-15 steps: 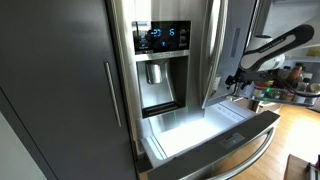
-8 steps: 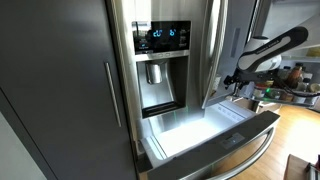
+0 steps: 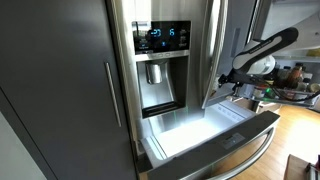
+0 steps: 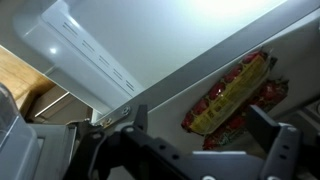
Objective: Put the two packets in the open fridge drawer then close the drawer
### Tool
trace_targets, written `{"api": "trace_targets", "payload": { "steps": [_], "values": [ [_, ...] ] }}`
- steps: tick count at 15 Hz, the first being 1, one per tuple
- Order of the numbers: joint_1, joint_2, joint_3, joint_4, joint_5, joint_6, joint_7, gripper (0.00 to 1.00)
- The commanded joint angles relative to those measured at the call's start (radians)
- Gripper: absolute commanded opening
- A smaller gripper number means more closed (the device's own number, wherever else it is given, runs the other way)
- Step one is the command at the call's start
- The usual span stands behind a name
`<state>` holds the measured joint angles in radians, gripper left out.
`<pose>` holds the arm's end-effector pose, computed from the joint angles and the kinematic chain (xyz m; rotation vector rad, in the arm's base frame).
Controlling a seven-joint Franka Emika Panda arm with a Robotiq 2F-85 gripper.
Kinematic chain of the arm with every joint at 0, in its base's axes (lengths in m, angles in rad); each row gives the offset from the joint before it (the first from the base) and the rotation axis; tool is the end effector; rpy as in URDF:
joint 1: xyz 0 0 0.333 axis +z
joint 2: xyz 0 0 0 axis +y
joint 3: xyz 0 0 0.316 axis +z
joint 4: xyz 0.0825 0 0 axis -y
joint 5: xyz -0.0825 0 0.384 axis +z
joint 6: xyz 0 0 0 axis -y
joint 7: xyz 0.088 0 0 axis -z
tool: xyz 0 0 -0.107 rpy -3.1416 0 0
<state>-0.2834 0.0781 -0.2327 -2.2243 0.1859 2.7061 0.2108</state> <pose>0.4934 -0.2858 0.3835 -2.7572 1.2897 -0.6410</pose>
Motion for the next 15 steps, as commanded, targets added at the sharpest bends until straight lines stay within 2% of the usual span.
{"api": "trace_targets", "payload": {
  "steps": [1,4,7,12,15],
  "values": [
    [0.004,0.074,0.018,0.035,0.168,0.07,-0.038,1.0],
    [-0.016,0.126,0.053,0.08,0.3,0.085,-0.091,1.0],
    [-0.039,0.176,0.083,0.14,0.401,0.051,-0.187,1.0],
    [-0.063,0.276,0.093,0.237,0.424,0.009,-0.24,1.0],
    [-0.082,0.329,0.111,0.293,0.416,-0.005,-0.229,1.0]
  ]
}}
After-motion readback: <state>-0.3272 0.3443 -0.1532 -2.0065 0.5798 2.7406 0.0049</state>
